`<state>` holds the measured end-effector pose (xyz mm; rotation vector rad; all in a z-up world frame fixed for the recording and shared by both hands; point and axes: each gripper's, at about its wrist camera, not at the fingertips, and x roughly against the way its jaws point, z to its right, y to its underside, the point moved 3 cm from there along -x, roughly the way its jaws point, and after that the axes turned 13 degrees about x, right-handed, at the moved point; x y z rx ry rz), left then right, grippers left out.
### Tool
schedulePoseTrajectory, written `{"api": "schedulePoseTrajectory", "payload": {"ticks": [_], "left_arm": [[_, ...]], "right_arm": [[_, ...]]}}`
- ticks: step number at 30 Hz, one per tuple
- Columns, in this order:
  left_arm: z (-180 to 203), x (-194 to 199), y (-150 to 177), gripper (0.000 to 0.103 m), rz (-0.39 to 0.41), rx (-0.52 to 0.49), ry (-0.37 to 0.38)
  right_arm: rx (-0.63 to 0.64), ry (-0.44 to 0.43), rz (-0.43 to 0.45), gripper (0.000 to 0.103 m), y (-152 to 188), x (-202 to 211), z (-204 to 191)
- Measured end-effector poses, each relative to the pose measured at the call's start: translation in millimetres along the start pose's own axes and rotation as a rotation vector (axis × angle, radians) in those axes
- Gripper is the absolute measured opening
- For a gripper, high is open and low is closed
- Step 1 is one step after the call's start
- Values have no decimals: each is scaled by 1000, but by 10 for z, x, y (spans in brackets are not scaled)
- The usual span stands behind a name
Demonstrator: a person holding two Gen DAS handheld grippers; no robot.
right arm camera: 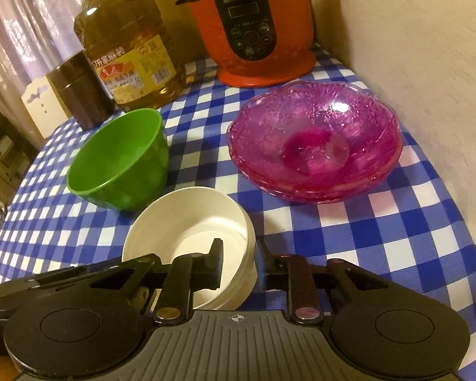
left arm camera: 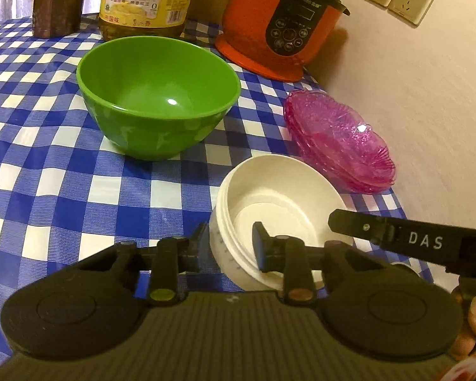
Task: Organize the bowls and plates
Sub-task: 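Grip the rim of the white bowl with both tools, then carry the white bowl with both tools over the green bowl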
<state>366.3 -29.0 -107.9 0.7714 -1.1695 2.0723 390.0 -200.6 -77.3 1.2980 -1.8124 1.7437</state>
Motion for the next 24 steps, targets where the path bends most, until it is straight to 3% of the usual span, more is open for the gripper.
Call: {"api": "schedulePoseTrajectory", "payload": {"ticks": [4,12,24], "left_arm": [[11,3,-4,21,4,-8,-1],[8,11,-6,19,4,-11,-1],[60,161,-62,14,29,-21,1]], "right_arm": [[1,15,-9,14,4,-5,10],[-3,14,-39,14,36,-76,11],[-24,13,2,10,-20,98,-21]]}}
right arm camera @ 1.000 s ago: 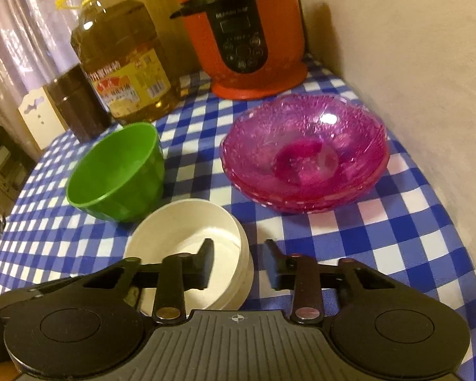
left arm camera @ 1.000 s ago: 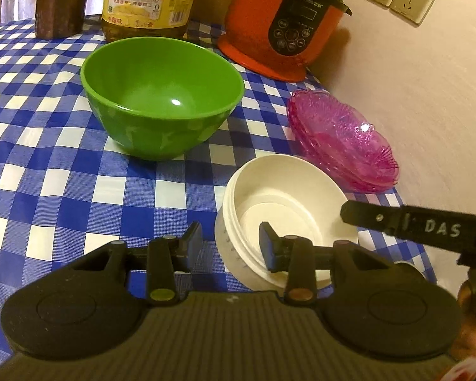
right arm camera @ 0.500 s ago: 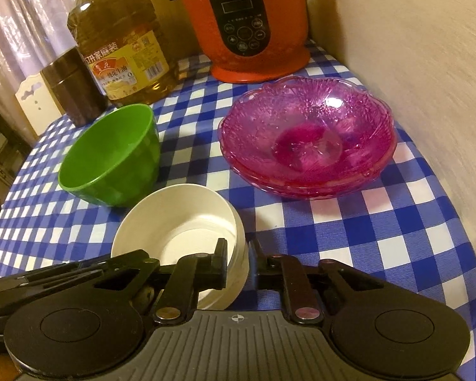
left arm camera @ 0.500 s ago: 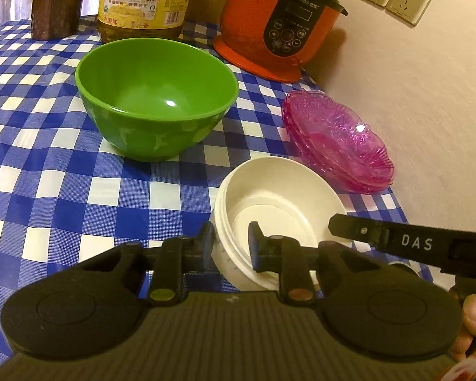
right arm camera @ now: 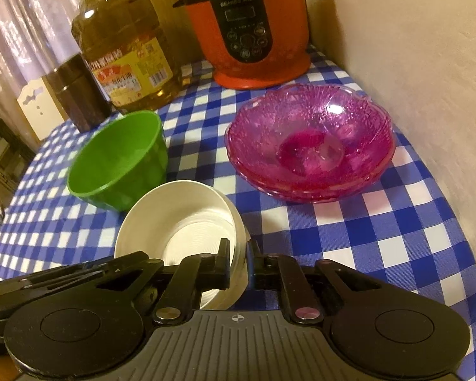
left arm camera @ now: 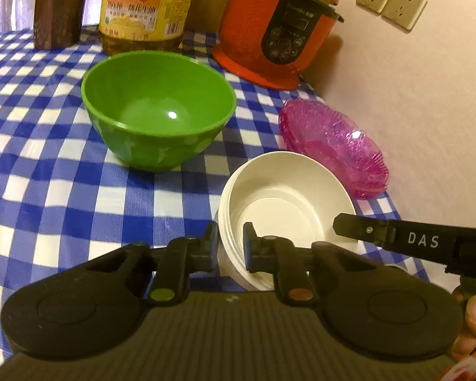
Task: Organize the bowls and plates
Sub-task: 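Carry the white bowl with both tools over the green bowl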
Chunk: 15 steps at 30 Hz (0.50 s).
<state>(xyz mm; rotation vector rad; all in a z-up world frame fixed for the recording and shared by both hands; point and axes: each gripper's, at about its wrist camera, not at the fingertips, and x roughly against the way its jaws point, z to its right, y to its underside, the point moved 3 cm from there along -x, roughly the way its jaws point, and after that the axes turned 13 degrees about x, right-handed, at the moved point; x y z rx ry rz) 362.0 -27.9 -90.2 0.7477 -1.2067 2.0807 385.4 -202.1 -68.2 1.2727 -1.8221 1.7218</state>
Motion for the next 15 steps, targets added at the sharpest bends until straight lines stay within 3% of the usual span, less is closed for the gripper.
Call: {"api": "schedulePoseTrajectory", "payload": {"ticks": [15], "left_arm": [[101,425,-342,14,121,-12,31]], "right_arm": [[4,-18,159,10,-407,400,-205]]}}
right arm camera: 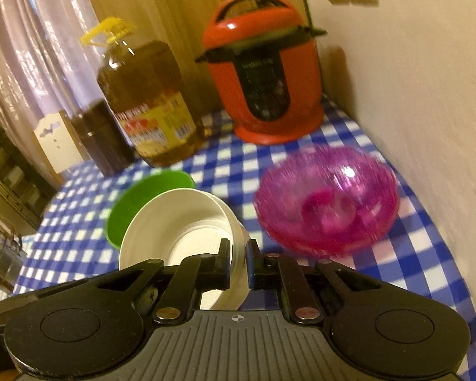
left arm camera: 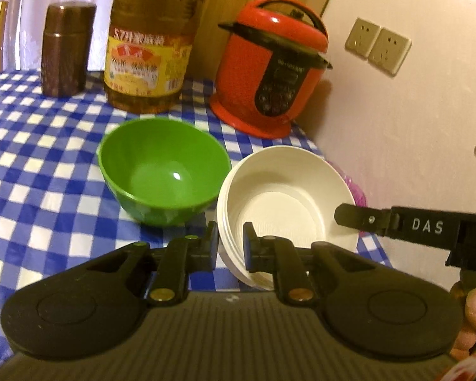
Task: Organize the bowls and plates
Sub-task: 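Carry the white bowl with both tools over the green bowl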
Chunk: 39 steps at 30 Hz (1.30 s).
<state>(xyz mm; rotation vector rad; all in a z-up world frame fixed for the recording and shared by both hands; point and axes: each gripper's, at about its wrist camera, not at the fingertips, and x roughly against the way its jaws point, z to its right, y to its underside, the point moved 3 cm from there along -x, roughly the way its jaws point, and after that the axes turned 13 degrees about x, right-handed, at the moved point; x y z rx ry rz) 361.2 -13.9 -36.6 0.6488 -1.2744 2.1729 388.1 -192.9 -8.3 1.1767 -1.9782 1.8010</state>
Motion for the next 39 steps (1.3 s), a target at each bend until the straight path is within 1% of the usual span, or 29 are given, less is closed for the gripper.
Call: {"api": "schedulePoseTrajectory", "payload": {"ticks": [4,10,20,27,30,36,39], "left_arm": [[-25,61,-143,14,32,3,-2],[-122,65,-371,13,69,16,-16],[-403,-62,-681,13,98,66,-59],[-633,-254,-789,13,81,106,-100],[-705,-337,-799,13,64,123,-104],[-766,-495,-763,13,22,126,-117],[-766,-536,-762,13,14,123,-117]], "right_arm": [[14,-15,33,9,-170,-15,-80],[25,-45,49,9,-336,-147,-178],[67,-82,67,9,-615,-517,-416],[79,-93,21,8,-657,-915,-506],[89,-94,-2,8,-635,-1041,-536],[87,-86,-35,8,-586,-1204,-506],[90,-77,-46,8,-573,-1257,-487]]}}
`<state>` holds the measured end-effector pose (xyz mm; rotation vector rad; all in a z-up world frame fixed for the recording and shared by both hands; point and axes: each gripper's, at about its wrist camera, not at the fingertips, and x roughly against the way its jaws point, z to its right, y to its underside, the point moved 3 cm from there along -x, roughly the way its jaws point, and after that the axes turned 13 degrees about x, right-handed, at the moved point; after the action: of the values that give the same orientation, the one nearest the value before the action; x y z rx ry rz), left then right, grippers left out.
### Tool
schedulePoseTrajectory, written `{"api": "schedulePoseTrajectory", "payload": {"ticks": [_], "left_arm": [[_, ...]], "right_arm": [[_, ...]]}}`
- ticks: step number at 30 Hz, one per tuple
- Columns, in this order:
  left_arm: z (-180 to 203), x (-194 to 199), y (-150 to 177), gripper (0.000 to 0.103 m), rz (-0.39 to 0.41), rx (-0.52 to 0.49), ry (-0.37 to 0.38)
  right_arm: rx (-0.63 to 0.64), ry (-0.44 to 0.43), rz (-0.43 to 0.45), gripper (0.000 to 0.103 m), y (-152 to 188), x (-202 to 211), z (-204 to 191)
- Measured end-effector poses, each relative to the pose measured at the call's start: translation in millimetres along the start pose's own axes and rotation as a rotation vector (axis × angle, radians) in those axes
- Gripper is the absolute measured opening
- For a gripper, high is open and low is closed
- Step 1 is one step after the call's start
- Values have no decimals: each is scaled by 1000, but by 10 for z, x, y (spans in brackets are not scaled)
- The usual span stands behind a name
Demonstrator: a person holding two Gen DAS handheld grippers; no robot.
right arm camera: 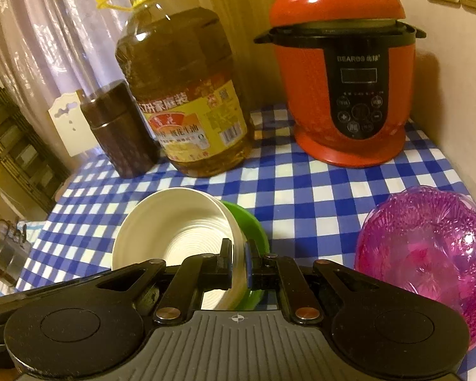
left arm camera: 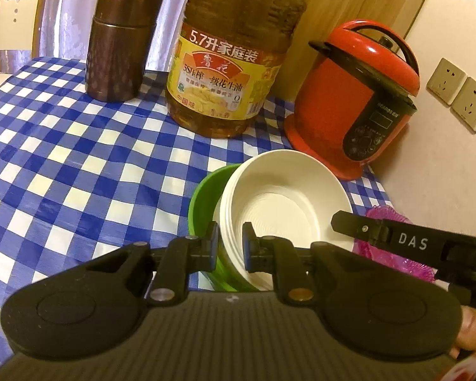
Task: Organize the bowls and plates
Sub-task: 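Carry the white bowl with both tools over the green bowl, then lower the white bowl into the green bowl and open both tools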
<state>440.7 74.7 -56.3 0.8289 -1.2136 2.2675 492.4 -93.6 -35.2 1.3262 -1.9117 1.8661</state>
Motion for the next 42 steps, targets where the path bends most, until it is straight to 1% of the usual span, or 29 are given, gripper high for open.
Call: {"api": "schedulePoseTrajectory", "payload": {"ticks": [8,13,21,25,30,34,37,39,42], "left_arm": [[3,-76,39,13,-15,-17,-16],[-9,-84,36,14,-9,-13,-23],[-15,-82,42,16,0,-12,-20],[-21,-29,13,16,49,-30,-33],[-92,45,-67,16,99,4,-15],[-124,25,-85,16,95,11,9],[-141,-17,-83,16,95,-3,-5],[-143,-30,-85,16,106,-34,-26],[-192,-89,-86,16,87,-29,-30]], "right_arm": [[5,8,-13,8,43,-68,31],[28,18,-10,8,45,-80,13],[45,3,-3,8,53,-101,-32],[49,-11,11,8,45,-81,-50],[35,-5,19,8,43,-67,-15],[22,-2,24,8,51,-49,13],[16,2,20,8,63,-53,21],[15,7,20,8,70,-51,24],[5,10,25,8,69,-40,48]]}}
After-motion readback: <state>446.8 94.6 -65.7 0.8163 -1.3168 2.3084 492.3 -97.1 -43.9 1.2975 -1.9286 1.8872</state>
